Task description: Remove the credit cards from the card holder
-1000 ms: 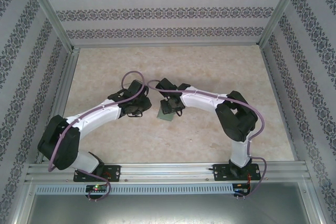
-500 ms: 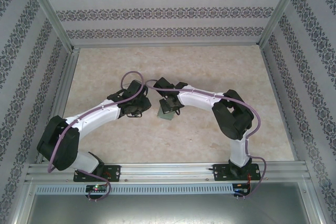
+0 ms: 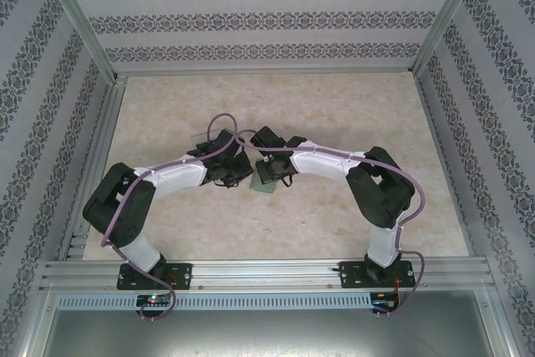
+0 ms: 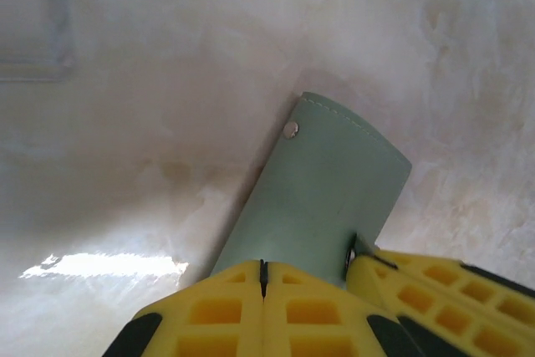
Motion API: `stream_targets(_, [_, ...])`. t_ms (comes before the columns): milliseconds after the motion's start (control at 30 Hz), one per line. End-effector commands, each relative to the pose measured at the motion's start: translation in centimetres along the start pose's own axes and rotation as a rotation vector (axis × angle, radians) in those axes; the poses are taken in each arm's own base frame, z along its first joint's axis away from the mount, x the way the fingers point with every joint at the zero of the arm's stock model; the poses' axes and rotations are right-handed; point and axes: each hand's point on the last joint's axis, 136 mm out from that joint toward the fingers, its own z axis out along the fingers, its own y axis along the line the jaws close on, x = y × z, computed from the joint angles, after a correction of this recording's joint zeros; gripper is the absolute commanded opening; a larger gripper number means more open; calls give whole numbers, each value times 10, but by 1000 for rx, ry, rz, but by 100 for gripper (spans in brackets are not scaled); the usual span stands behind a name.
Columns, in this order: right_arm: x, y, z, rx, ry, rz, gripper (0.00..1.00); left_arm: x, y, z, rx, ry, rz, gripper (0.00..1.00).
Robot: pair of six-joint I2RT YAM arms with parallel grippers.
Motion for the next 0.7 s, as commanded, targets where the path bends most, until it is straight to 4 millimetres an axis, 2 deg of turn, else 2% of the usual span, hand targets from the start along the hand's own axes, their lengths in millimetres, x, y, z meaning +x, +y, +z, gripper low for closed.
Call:
stream_targets(0, [-4, 13, -8, -77, -27, 1, 0, 2, -14, 11, 63, 27, -19, 5])
stream_targets(200, [-5, 11, -8, -137, -30, 62, 0, 17, -2, 34, 10, 78, -43, 1])
stream_targets(467, [-15, 10, -25, -257, -89, 150, 0, 39, 71, 43, -379, 145, -93, 0])
stream_targets(567, [-17, 8, -31, -305, -109, 187, 0, 47, 85, 48, -420, 169, -117, 0])
stream_targets(667, [-17, 5, -35, -347, -127, 230, 0, 48, 89, 48, -437, 165, -111, 0])
